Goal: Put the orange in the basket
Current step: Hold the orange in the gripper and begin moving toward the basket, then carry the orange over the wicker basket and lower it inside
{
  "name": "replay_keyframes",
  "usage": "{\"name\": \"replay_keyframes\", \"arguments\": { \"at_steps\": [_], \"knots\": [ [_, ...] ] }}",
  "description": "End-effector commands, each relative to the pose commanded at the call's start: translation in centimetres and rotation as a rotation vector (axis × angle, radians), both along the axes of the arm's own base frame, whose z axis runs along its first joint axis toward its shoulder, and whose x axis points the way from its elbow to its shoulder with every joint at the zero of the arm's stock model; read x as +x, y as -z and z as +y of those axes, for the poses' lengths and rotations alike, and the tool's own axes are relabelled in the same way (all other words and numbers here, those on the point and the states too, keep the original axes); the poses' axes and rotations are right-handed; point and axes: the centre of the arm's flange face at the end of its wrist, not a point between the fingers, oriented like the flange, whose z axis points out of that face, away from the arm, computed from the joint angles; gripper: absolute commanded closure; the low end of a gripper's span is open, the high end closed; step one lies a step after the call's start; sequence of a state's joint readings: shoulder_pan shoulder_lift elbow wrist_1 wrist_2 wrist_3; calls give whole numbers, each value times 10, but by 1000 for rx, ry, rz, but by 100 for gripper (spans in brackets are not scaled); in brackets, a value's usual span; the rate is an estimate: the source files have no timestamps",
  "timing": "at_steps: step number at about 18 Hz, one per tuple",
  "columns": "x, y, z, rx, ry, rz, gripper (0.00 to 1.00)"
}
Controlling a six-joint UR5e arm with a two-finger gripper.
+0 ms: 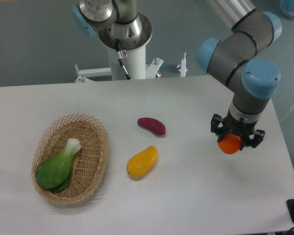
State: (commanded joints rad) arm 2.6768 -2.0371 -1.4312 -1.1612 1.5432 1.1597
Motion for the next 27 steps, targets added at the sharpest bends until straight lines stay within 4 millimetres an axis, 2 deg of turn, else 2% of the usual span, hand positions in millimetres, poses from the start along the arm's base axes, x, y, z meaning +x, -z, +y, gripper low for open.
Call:
{"name": "replay_keyframes", "arguments": {
  "at_steps": [10,16,23,27],
  "knots": [
    [5,-2,3,5,-6,-3,44],
    [35,1,27,3,40,-14,45],
    [97,7,82,3,30,-31,44],
    [164,9,139,41,14,5,44]
  ]
}}
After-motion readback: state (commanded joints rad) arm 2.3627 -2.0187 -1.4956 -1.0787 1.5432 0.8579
